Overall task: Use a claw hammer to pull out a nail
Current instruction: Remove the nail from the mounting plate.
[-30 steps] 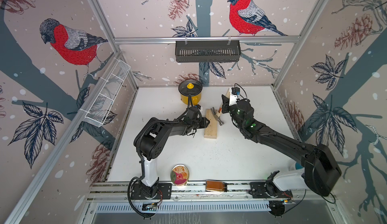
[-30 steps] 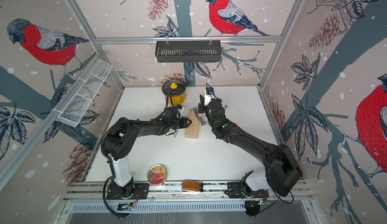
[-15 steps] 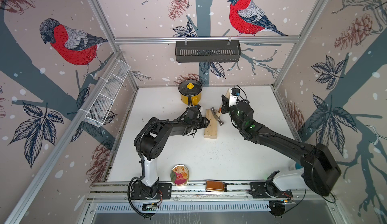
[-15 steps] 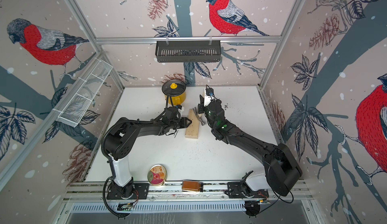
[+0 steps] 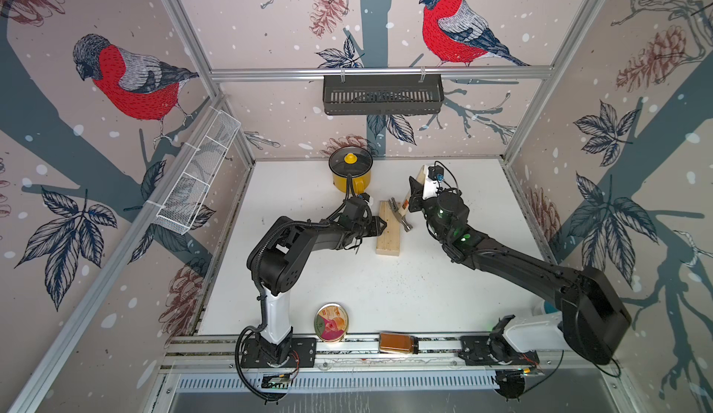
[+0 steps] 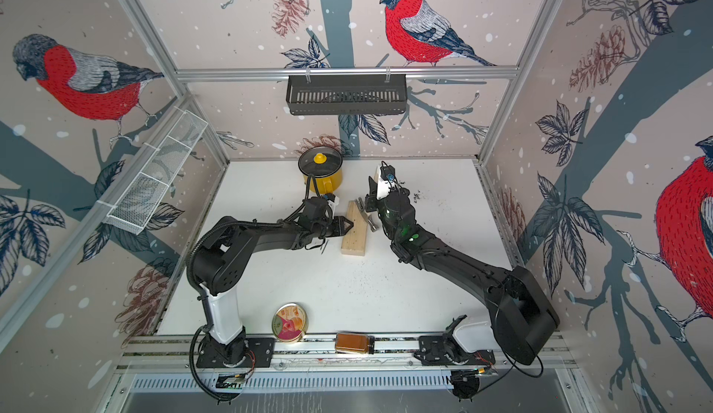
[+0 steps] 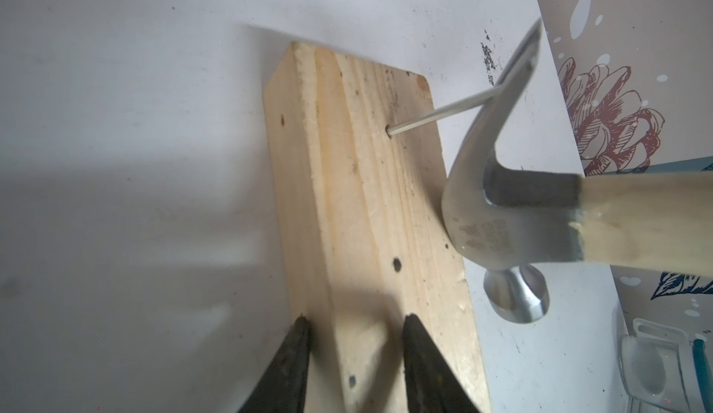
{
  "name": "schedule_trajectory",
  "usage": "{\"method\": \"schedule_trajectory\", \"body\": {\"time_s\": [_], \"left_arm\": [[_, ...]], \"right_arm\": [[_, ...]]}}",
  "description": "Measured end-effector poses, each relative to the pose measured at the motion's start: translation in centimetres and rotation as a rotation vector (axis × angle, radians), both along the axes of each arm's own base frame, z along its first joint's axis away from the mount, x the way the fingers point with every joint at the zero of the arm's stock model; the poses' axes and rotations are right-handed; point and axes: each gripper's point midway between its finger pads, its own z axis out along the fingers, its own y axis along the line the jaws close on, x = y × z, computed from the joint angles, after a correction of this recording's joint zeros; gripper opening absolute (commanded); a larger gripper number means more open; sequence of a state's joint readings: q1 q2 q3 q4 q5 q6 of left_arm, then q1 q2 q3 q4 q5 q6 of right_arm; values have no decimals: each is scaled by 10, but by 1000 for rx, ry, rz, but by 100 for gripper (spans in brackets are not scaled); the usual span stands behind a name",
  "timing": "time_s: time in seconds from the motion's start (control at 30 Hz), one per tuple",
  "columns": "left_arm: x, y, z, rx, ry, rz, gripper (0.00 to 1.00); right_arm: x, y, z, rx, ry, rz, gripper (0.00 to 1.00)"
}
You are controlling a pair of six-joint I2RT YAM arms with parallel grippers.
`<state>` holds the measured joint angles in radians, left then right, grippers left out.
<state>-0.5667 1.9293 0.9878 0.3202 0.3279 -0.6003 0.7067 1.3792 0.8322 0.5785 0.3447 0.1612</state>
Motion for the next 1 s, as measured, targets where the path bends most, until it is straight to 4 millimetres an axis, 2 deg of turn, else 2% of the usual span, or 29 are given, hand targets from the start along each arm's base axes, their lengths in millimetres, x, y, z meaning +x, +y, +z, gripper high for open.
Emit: {"method": "schedule_trajectory", "body": {"time_s": [1.0], "left_arm": [[0, -1, -1, -4, 1, 2, 39]], "right_arm": [[-19, 2, -5, 30, -43, -3, 0]]}}
